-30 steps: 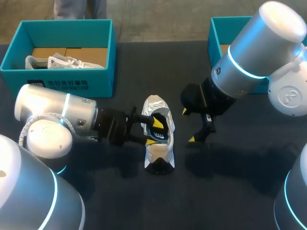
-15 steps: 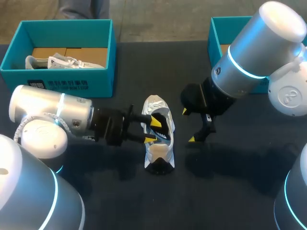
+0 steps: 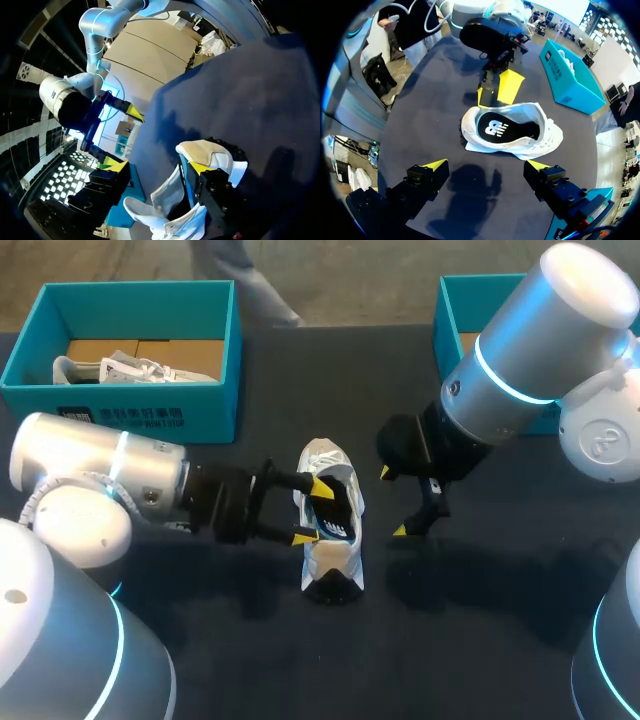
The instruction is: Take the shoe out of the shoebox, open the shoe tongue, remove and reinsert the insole, then place the shoe into the shoebox
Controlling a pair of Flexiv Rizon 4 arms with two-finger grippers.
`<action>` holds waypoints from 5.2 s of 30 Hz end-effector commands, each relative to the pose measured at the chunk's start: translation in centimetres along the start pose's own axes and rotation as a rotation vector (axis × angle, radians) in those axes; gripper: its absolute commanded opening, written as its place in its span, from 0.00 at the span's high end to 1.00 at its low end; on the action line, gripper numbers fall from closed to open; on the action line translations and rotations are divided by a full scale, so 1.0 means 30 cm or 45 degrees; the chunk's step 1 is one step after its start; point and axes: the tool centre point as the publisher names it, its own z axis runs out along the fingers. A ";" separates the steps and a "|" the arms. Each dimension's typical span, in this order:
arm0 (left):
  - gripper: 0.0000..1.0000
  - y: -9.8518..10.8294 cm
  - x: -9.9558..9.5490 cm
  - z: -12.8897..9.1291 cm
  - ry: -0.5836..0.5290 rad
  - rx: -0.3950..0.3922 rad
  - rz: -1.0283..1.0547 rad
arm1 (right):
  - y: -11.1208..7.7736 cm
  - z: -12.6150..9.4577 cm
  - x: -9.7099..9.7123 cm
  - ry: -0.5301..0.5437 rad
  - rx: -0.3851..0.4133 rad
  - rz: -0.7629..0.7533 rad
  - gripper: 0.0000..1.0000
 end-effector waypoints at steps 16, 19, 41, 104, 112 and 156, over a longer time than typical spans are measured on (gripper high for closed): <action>1.00 -0.024 -0.093 -0.123 0.263 0.108 0.099 | -0.001 0.003 0.004 -0.003 0.000 -0.001 0.00; 1.00 -0.021 -0.095 -0.131 0.315 0.127 0.112 | 0.000 -0.002 0.001 -0.003 0.001 -0.001 0.00; 1.00 -0.017 -0.114 -0.143 0.443 0.195 0.164 | -0.110 -0.297 -0.063 -0.075 0.121 0.087 0.00; 1.00 0.079 -0.144 -0.082 1.261 0.393 0.323 | -0.138 -0.527 -0.081 0.021 0.119 0.080 0.00; 1.00 0.056 -0.089 -0.015 1.393 0.230 0.421 | -0.138 -0.527 -0.081 0.021 0.119 0.080 0.00; 1.00 0.161 0.141 0.112 1.489 -0.122 0.406 | -0.138 -0.527 -0.081 0.021 0.119 0.080 0.00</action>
